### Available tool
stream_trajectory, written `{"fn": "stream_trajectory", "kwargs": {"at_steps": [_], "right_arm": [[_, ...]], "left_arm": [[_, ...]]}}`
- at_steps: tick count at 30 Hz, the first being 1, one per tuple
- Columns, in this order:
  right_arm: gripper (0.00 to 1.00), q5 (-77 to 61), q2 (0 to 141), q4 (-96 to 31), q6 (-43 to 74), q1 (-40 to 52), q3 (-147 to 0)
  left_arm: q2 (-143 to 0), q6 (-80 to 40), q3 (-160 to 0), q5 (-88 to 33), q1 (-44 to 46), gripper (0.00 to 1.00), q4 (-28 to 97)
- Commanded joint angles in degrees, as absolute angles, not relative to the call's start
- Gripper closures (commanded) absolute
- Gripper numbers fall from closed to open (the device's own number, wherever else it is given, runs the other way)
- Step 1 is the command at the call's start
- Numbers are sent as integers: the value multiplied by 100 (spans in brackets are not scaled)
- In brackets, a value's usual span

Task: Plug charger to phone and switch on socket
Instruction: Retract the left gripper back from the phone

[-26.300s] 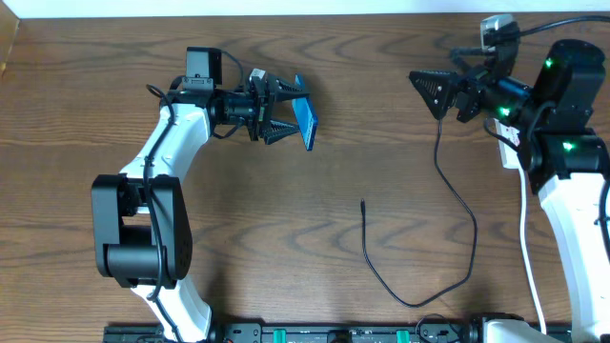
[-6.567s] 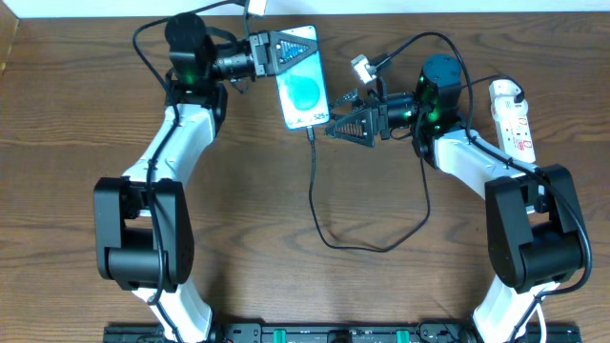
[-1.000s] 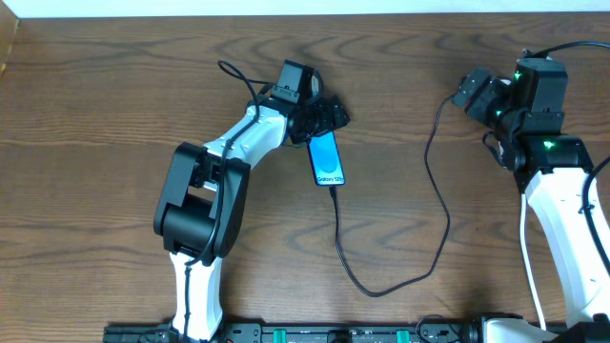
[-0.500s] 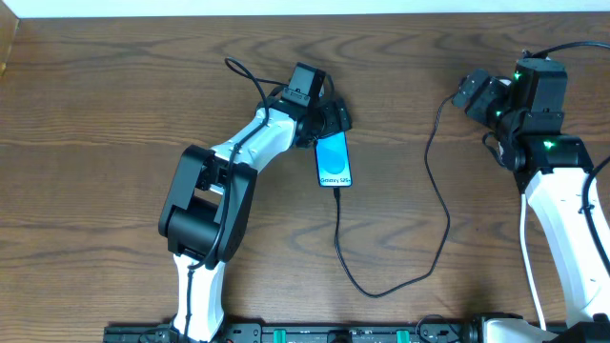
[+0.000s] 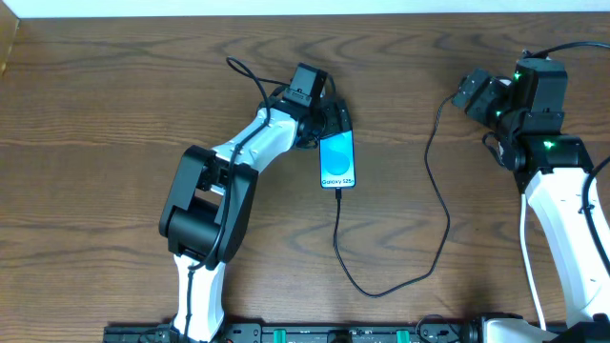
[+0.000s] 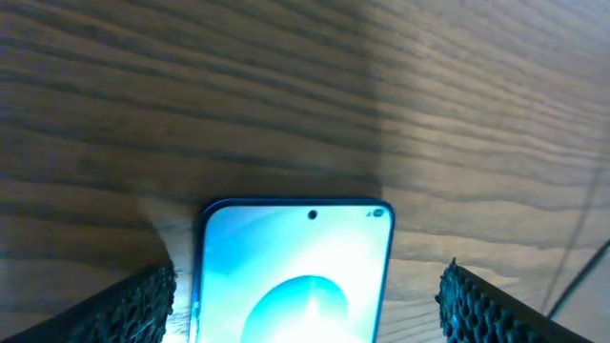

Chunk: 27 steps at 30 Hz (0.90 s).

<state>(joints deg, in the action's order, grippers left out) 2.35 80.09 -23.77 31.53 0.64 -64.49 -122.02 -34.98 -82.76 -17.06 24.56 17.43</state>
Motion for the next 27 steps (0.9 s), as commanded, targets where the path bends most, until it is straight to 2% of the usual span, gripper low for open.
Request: {"fn": "stream_trajectory", "kwargs": {"at_steps": [1,9,17,27], "right_arm": [[1,242,7983,-2379,3079,47,-6482],[1,242,7983,-2381,3081,47,-6482],[1,239,7983,-2386,3079,47,-6482],[1,239,7983,-2438,3076,47,-6482]], "left_arm": [[-12466,-2947,-7883,-976,2401,10,2112],[-10639,-2355,-8060,287,2397,10,3310],[-9150,-2357,-8060,373,2397,10,4204],[-8495,-2349,-8060,423,2390,10,4713]]}}
